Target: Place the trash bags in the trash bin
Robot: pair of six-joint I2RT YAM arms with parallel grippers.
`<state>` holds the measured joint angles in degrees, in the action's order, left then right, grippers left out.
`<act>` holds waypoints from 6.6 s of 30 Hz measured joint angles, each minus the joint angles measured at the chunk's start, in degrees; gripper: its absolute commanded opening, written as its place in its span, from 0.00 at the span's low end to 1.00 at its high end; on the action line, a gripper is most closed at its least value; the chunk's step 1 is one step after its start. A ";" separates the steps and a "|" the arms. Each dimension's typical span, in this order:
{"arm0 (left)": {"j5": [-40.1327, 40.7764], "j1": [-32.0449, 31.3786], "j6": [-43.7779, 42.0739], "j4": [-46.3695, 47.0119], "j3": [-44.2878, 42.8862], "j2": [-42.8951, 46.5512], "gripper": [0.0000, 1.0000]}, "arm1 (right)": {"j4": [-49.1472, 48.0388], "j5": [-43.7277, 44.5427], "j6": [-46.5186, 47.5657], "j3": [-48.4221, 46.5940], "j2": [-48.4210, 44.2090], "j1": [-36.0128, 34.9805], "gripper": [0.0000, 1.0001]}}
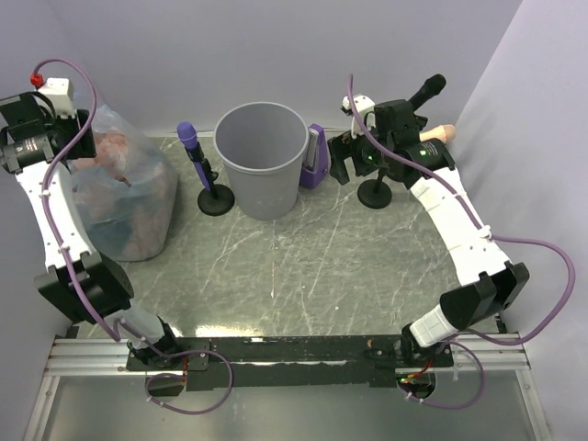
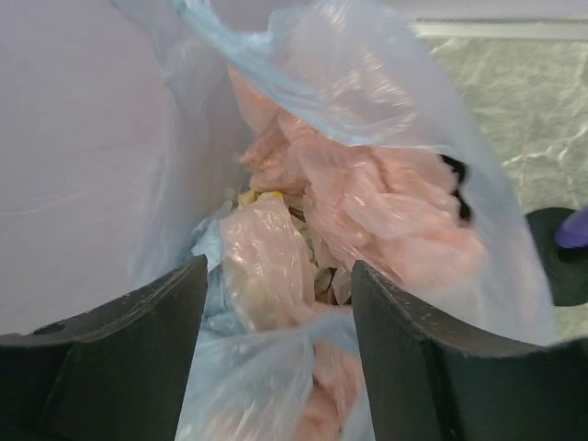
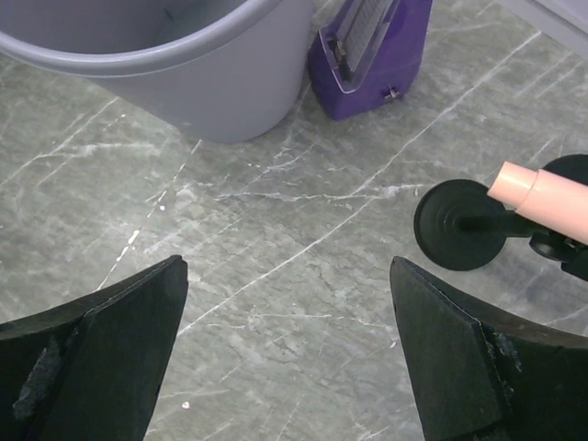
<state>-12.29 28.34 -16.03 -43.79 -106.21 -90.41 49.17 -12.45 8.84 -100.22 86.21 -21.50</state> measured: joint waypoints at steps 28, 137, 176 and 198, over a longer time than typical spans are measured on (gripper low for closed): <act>-8.70 0.09 20.87 6.32 2.58 -12.46 0.01 | 1.09 3.82 -0.17 2.14 1.66 -1.77 0.97; -33.07 -31.98 -24.41 21.11 41.62 35.26 0.97 | -0.28 -45.57 5.97 14.38 -14.12 4.37 0.01; -28.55 -54.36 -15.50 15.10 24.28 15.08 0.01 | -4.24 -48.98 -9.20 20.65 -18.45 20.70 0.52; -41.92 -47.45 24.06 13.88 21.99 3.65 0.01 | -6.86 -30.12 22.88 44.44 -44.24 5.01 0.76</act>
<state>-54.22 -19.11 8.03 -29.91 -84.23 -86.76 42.30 -42.57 31.73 -55.79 41.98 -16.49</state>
